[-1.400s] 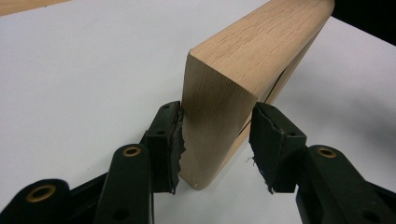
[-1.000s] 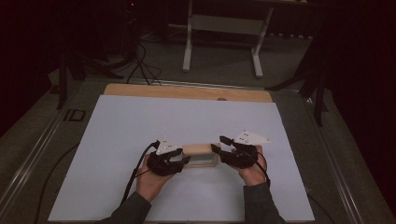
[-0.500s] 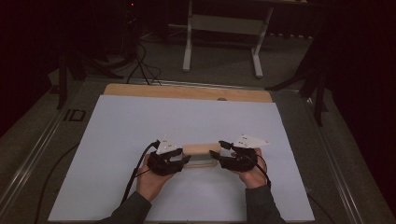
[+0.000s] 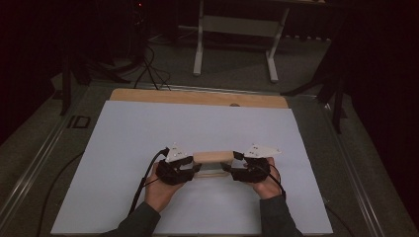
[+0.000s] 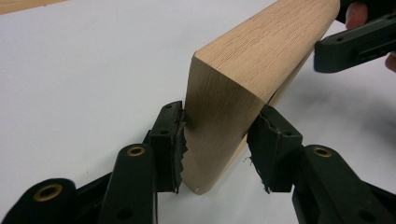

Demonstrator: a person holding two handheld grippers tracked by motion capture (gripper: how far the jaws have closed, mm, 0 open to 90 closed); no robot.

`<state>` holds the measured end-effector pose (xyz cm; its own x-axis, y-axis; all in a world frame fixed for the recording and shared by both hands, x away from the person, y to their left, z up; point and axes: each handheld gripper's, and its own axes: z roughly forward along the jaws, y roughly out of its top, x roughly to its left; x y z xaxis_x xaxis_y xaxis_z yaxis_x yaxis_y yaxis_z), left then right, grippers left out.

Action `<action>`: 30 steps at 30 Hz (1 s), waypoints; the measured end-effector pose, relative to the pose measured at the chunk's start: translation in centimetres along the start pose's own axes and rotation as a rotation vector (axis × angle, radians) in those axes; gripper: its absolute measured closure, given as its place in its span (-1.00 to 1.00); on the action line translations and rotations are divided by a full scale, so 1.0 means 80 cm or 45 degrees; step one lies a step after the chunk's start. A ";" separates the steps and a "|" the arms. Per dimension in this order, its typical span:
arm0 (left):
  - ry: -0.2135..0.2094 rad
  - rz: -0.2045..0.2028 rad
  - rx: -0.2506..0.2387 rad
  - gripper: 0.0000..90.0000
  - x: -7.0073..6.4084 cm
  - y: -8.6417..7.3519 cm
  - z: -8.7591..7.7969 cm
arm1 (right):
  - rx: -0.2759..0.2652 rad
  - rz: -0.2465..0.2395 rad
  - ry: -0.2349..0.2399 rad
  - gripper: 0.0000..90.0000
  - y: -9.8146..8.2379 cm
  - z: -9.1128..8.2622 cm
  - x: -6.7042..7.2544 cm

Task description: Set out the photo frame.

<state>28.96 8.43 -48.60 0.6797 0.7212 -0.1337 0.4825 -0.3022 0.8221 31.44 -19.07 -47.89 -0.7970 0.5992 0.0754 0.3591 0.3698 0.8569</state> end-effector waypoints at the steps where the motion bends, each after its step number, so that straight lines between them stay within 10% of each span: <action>1: 0.001 0.005 0.001 0.25 0.000 0.000 0.000 | 0.004 0.001 -0.002 -0.06 0.000 0.001 0.000; 30: 0.007 0.024 -0.045 0.25 0.002 0.004 -0.005 | -0.004 -0.062 -0.060 0.11 0.000 0.001 0.005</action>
<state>29.04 8.69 -48.12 0.6855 0.7190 -0.1149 0.4498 -0.2940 0.8433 31.12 -18.74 -47.94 -0.7896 0.6135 0.0097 0.3190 0.3970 0.8606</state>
